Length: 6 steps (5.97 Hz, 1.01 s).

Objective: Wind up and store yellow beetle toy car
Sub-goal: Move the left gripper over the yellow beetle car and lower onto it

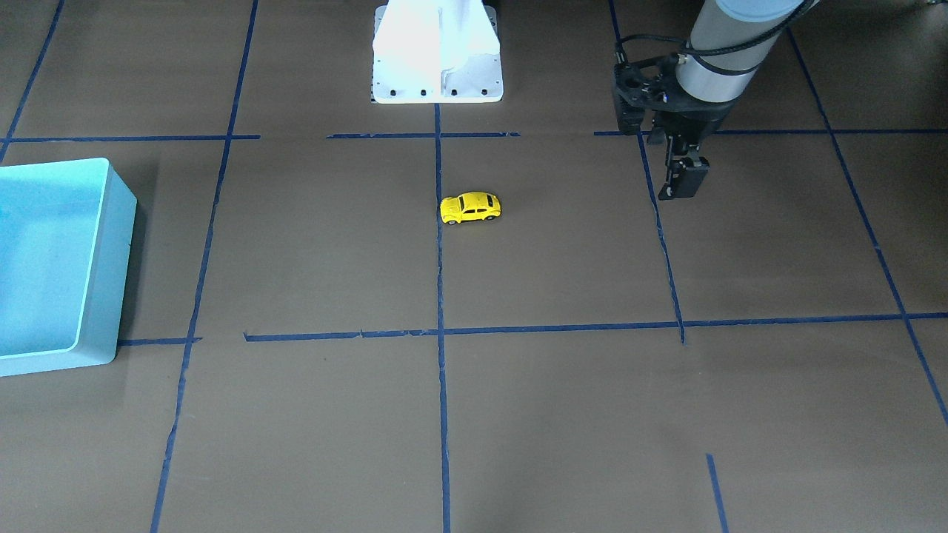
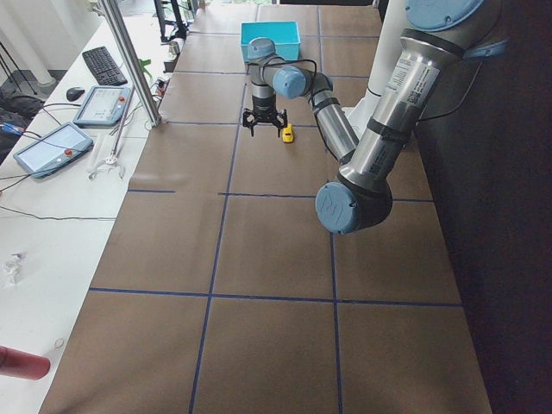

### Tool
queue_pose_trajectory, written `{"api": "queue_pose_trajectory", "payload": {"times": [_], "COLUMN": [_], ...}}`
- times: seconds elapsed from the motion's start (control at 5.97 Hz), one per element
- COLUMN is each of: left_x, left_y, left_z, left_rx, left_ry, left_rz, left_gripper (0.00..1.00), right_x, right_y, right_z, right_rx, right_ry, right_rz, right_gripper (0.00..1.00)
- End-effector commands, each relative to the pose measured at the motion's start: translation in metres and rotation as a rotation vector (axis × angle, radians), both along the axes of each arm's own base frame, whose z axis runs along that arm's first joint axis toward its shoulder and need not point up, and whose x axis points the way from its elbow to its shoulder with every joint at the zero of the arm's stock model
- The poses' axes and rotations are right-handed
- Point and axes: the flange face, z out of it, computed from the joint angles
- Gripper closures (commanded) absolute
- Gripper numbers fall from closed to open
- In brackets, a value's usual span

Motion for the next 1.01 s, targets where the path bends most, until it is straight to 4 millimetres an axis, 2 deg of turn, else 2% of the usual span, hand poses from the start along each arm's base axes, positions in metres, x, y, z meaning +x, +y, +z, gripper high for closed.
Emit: {"api": "queue_pose_trajectory", "payload": {"times": [0.0, 0.17, 0.34, 0.5, 0.84], "left_x": [0.091, 0.123, 0.170, 0.199, 0.238], "left_y": [0.025, 0.035, 0.044, 0.065, 0.049], "left_z": [-0.048, -0.055, -0.063, -0.065, -0.058], "left_rx": [-0.012, -0.055, -0.106, -0.094, -0.105], "left_ry": [-0.006, -0.019, -0.044, -0.052, -0.022], "left_rz": [0.010, -0.002, -0.016, -0.059, -0.095], "left_gripper": [0.00, 0.00, 0.00, 0.00, 0.00], "right_x": [0.000, 0.000, -0.001, -0.001, -0.001], "right_y": [0.003, 0.003, 0.004, 0.004, 0.004], "right_z": [0.003, 0.004, 0.005, 0.005, 0.005], "right_rx": [-0.008, -0.010, -0.012, -0.012, -0.011], "right_ry": [-0.003, -0.003, -0.005, -0.003, -0.002], "right_rz": [0.000, 0.001, 0.002, 0.001, 0.000], "right_gripper": [0.00, 0.00, 0.00, 0.00, 0.00]}}
